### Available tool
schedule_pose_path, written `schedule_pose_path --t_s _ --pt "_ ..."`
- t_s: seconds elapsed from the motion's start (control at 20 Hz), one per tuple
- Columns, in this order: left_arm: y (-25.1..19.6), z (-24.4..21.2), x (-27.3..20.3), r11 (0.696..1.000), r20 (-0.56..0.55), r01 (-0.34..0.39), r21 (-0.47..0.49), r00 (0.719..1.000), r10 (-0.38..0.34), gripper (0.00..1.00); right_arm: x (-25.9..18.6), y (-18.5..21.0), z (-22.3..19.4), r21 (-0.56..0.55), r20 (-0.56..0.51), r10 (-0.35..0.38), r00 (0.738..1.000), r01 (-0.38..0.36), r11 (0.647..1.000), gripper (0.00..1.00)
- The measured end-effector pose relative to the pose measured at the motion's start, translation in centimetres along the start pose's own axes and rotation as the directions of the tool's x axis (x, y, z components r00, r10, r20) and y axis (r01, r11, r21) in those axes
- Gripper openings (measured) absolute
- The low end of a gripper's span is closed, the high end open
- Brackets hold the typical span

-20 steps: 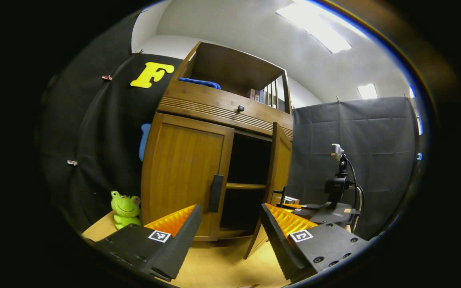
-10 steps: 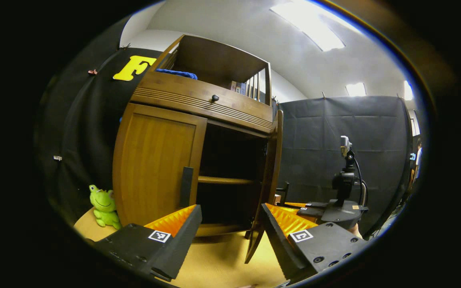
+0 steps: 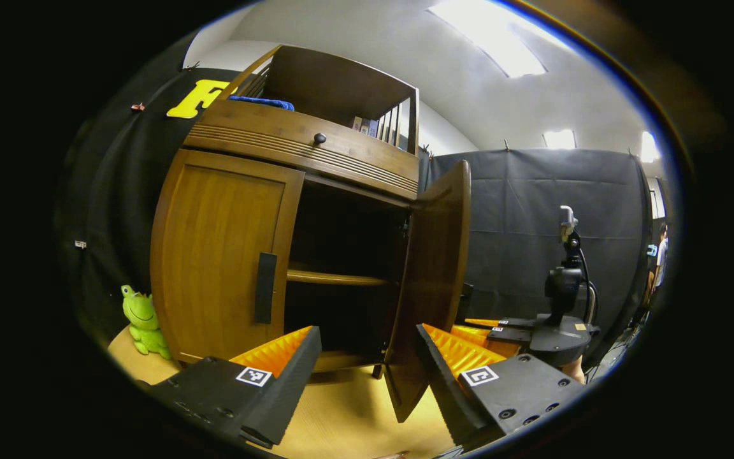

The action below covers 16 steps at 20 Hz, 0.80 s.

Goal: Open the right door of the double-door shoe cabinet with the right hand, and open the left door with the left hand.

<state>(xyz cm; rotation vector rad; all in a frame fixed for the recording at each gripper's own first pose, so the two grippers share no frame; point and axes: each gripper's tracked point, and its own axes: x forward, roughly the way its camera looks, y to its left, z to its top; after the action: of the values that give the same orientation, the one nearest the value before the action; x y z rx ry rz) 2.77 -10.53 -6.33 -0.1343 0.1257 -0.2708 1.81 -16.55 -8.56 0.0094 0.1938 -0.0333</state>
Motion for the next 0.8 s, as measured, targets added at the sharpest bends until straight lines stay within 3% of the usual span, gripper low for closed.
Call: schedule_pose_path --t_s 0.15,0.2,0.3,0.35,0.4,0.45,0.55,0.7,0.75,0.8 --pt "-0.2 -0.1 0.8 1.0 -0.004 -0.002 -0.002 1.0 0.002 0.92 -0.5 -0.9 0.0 -0.024 0.003 -0.021 1.0 0.021 0.999 0.23" --pt "-0.2 -0.3 1.1 1.0 -0.004 -0.006 -0.001 1.0 0.006 0.92 -0.6 -1.2 0.0 -0.033 0.003 -0.029 1.0 0.029 0.999 0.18" --pt "0.1 -0.4 1.6 1.0 0.0 -0.019 0.001 1.0 0.019 0.92 -0.7 -1.9 -0.2 -0.052 0.001 -0.047 0.999 0.047 0.998 0.23" --pt "0.4 -0.4 2.0 1.0 -0.001 -0.028 0.005 1.0 0.028 0.92 -0.8 -2.2 -0.2 -0.061 0.001 -0.054 0.999 0.054 0.997 0.18" --pt "0.8 -0.5 2.3 0.999 -0.005 -0.043 0.011 0.999 0.043 0.92 -1.0 -2.5 -0.2 -0.067 0.001 -0.061 0.998 0.061 0.996 0.23" --pt "1.5 -0.6 2.7 0.998 -0.009 -0.066 0.021 0.998 0.066 0.91 -1.1 -2.9 -0.1 -0.07 0.001 -0.068 0.998 0.068 0.995 0.18" --pt "2.8 -1.1 3.2 0.993 -0.012 -0.109 0.032 0.994 0.11 0.92 -1.4 -3.7 -0.1 -0.069 0.004 -0.085 0.996 0.085 0.994 0.18" --pt "2.9 -2.3 4.0 0.995 -0.04 -0.104 0.011 0.994 0.104 0.92 -1.5 -5.3 -0.1 -0.069 0.004 -0.113 0.994 0.113 0.991 0.17" --pt "2.8 -2.3 4.1 0.995 -0.042 -0.1 0.003 0.994 0.1 0.93 -1.7 -5.9 -0.1 -0.068 0.001 -0.12 0.993 0.12 0.99 0.1" --pt "2.8 -2.4 4.0 0.995 -0.04 -0.097 0.0 0.994 0.097 0.93 -1.8 -6.0 -0.1 -0.059 -0.003 -0.118 0.993 0.117 0.991 0.09"
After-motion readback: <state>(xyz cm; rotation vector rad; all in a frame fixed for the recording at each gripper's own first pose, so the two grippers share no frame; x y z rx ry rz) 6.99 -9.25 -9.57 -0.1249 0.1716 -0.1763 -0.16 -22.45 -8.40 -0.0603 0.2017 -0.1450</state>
